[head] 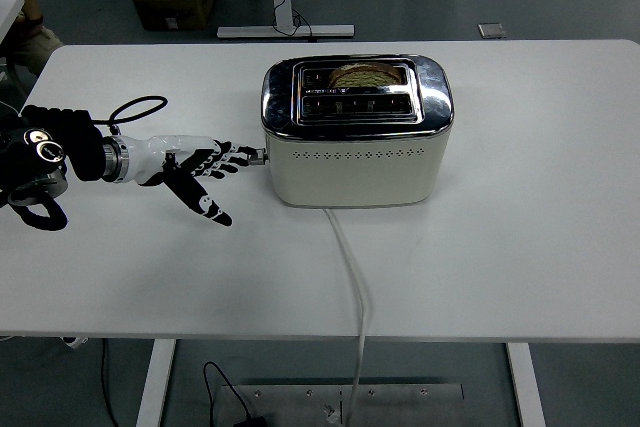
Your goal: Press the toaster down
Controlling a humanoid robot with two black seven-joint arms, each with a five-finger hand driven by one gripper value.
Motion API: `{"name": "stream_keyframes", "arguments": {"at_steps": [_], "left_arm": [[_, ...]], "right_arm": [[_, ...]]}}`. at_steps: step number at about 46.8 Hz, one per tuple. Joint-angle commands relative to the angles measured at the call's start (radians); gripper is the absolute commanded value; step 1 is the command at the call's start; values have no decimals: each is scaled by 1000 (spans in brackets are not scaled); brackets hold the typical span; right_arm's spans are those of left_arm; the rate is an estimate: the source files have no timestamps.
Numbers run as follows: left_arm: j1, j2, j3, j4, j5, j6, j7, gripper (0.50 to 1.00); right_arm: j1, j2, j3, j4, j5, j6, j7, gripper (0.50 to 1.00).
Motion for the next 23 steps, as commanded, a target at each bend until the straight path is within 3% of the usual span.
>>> {"name": "stream_keyframes", "arguments": {"at_steps": [1,23], "left_arm": [[1,-1,0,1,0,-1,0,1000],[19,28,0,-1,-2,-1,0,1000]], "right_arm": [[0,0,0,0,0,0,0,998],[0,0,0,0,0,0,0,998]]}}
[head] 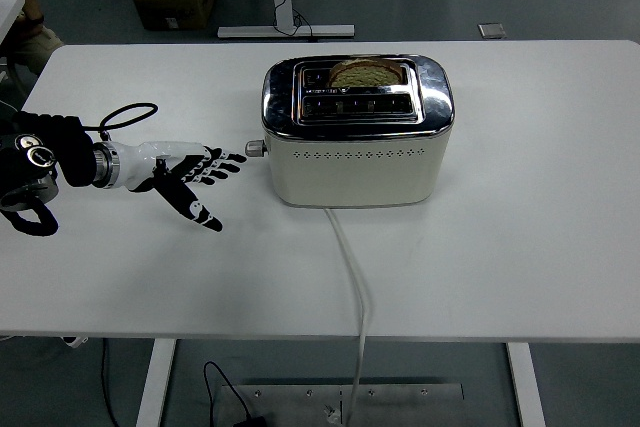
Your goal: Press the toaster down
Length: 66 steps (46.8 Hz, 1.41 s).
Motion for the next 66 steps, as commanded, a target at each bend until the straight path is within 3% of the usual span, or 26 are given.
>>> {"name": "stream_keyframes", "arguments": {"at_steps": [1,16,22,28,39,51,55,62,66], "left_arm": [[1,7,0,0,-1,0,-2,1000],[14,82,-5,-3,-7,-6,-2,1000],[-31,136,-28,-3,-19,-21,-8,1000],[-103,168,-88,0,-79,-73,-9,1000],[-216,171,-183,37,-231,-96,-9,1000],[-218,156,-278,130,-370,-96,-15,1000],[-213,145,-296,172,-426,-95,-44,1000],[-195,139,-298,268,-545,-93,-156,1000],[-178,127,-299,301,-617,-92,-169,1000]], "right_arm": [[0,0,0,0,0,0,0,998],[0,0,0,0,0,0,0,998],[0,0,0,0,0,0,0,998],[0,0,0,0,0,0,0,998],[0,0,0,0,0,0,0,998],[0,0,0,0,0,0,0,998],[0,0,2,0,0,0,0,998],[0,0,0,0,0,0,0,998],[0,0,0,0,0,0,0,998]]}}
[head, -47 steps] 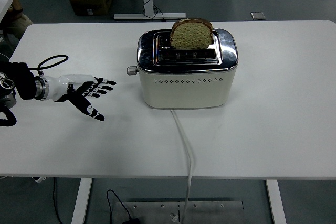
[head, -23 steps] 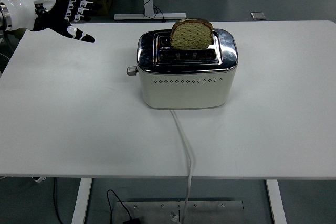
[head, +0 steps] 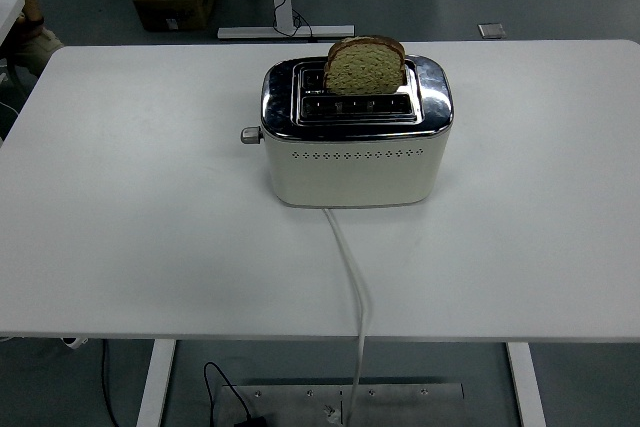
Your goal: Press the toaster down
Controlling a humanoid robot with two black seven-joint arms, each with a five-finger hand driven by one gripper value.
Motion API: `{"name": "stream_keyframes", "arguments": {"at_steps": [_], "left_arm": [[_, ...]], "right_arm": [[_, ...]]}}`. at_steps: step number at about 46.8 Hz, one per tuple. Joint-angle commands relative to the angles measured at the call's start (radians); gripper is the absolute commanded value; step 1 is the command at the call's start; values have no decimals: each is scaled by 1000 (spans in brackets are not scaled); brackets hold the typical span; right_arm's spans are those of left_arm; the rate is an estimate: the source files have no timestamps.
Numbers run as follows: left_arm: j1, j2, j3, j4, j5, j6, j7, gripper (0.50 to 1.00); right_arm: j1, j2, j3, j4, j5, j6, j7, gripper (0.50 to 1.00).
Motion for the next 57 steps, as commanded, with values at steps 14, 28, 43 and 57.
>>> {"name": "stream_keyframes", "arguments": {"at_steps": [14,28,43,57], "left_arm": [[143,-29,-18,75,-294,7,-7,1000],[320,-87,-105,227,-392,15,-9,1000],[450,-119,-201,241,-409,15,-7,1000],[463,-133,-225,275,-408,13,-9,1000]], "right_arm": [[0,0,0,0,0,0,0,998],[0,0,1,0,0,0,0,998],[0,0,0,0,0,0,0,998],[0,0,0,2,0,0,4,998]]}}
